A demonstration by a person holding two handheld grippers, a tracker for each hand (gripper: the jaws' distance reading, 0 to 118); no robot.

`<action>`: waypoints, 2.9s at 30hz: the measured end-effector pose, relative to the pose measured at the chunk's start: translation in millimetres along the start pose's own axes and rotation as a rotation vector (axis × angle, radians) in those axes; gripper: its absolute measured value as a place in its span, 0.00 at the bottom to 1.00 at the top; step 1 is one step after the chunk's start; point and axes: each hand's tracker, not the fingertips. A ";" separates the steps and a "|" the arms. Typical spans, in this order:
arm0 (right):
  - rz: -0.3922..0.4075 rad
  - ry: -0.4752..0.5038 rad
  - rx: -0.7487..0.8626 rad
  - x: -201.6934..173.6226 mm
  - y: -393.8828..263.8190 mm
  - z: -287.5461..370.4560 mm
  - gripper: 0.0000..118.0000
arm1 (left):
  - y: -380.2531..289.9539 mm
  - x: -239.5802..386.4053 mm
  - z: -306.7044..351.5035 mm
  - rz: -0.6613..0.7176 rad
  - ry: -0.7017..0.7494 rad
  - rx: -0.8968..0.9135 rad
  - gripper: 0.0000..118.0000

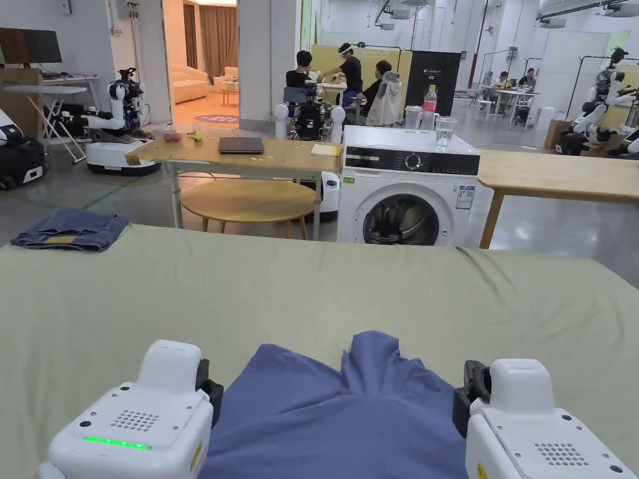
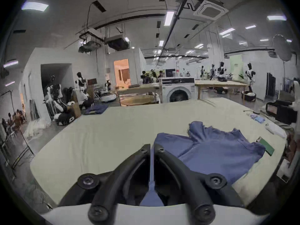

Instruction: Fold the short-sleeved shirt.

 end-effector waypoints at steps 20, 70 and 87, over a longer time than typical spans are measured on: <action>0.038 0.102 -0.180 -36.9 -41.8 -23.5 0.00 | -125.8 -163.7 -66.0 0.266 -0.011 -0.444 0.98; 0.124 0.182 -0.360 51.9 16.5 -254.7 0.00 | -38.3 -93.4 -95.3 0.165 0.067 -0.314 0.00; 0.042 0.001 0.082 112.0 287.1 -149.5 0.00 | 236.0 -100.8 -137.4 0.045 0.167 0.014 0.00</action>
